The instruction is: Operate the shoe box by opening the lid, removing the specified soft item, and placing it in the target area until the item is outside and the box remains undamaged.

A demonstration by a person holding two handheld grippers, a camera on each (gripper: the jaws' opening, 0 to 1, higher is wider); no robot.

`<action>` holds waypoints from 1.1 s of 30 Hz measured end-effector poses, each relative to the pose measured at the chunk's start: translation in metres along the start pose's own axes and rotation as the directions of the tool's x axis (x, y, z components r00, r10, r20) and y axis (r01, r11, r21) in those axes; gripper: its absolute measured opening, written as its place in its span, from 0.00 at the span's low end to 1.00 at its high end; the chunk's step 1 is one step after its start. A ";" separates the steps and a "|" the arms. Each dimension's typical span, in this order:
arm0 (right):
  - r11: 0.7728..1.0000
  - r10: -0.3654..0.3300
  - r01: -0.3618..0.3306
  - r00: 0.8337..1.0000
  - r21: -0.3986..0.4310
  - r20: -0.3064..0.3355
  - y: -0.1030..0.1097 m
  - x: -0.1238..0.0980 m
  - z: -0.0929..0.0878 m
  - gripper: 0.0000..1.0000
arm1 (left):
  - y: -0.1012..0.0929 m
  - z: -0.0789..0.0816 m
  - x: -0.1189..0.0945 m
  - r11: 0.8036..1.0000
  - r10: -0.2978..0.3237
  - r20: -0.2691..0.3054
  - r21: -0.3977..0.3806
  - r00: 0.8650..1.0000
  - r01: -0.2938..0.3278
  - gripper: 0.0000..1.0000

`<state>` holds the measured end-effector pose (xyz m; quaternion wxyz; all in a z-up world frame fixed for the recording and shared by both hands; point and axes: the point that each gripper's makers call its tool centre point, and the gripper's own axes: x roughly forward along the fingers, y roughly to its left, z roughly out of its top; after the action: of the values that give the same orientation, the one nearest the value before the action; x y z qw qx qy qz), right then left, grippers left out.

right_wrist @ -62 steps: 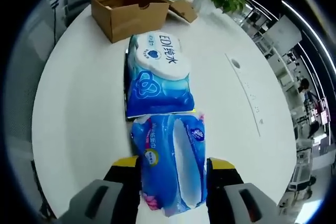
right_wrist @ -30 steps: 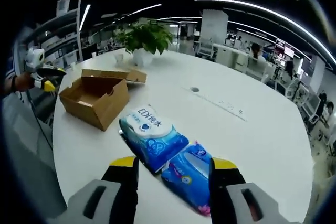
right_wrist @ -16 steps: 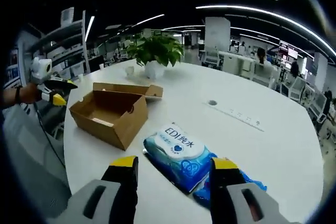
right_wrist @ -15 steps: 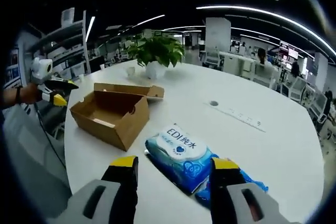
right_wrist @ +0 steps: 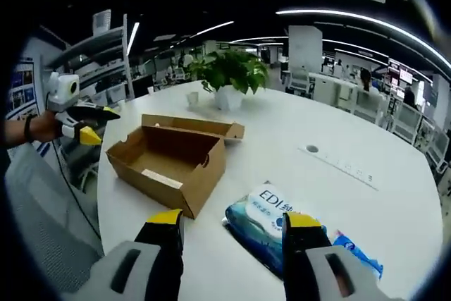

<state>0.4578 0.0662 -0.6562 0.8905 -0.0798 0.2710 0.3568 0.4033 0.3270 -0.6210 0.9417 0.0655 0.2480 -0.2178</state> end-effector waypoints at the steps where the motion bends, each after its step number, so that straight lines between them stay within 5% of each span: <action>1: 1.000 0.008 -0.008 1.000 -0.008 0.001 0.002 0.002 0.004 0.54 | -0.001 0.002 0.000 1.000 -0.002 0.006 -0.002 1.000 0.002 0.65; 21: 0.983 0.118 -0.125 0.991 -0.134 -0.063 0.045 0.039 0.038 0.56 | -0.023 0.024 0.008 0.999 -0.041 0.045 -0.002 0.998 0.041 0.65; 33: 0.963 0.153 -0.174 0.982 -0.205 -0.112 0.056 0.054 0.054 0.57 | -0.031 0.011 0.016 0.998 -0.050 0.016 0.033 0.999 0.050 0.66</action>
<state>0.4750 0.1570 -0.6373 0.8302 -0.1694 0.2788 0.4520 0.4073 0.2904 -0.6201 0.9369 0.0726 0.2378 -0.2458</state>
